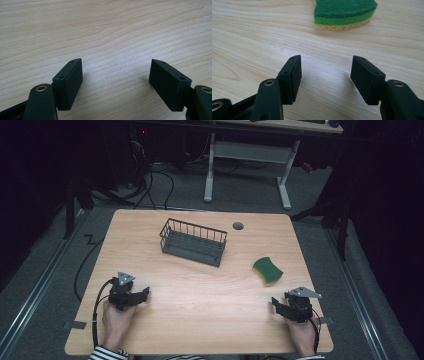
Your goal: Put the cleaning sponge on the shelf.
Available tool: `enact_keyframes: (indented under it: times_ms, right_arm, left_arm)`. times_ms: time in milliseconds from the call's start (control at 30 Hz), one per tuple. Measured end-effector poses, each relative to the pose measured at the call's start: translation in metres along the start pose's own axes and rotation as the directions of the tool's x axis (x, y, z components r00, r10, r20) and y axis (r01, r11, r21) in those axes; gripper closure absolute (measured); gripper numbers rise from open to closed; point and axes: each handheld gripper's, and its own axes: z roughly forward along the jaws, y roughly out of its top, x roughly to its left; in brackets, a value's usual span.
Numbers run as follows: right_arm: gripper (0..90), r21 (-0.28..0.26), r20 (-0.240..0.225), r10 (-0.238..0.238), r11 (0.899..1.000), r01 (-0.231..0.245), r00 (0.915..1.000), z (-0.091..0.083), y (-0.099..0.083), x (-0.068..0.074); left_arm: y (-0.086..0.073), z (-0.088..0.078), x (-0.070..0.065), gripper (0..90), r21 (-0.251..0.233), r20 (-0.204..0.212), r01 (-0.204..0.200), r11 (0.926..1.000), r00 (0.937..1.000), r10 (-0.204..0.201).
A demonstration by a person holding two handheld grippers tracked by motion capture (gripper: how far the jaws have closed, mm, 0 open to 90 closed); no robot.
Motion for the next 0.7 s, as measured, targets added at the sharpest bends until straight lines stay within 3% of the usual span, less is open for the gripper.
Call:
enact_keyframes:
  times_ms: [400,500,700]
  right_arm:
    - [45.8,-0.04,-0.084,-0.038,0.999,0.035,0.9957,-0.005,0.026,0.019]
    - [48.7,-0.051,-0.097,-0.063,0.997,0.058,0.9933,-0.005,0.036,0.025]
    - [52.1,-0.067,-0.157,-0.109,0.993,0.1,0.9815,0.003,0.064,0.044]
  left_arm:
    - [0.022,-0.005,-0.005,35.1,-0.024,0.069,-0.018,0.9995,0.9974,0.02]
    - [0.032,-0.007,-0.008,38.5,-0.043,0.068,-0.046,0.998,0.9965,0.049]
    - [0.054,-0.002,-0.008,42.0,-0.05,0.062,-0.065,0.9966,0.9958,0.068]
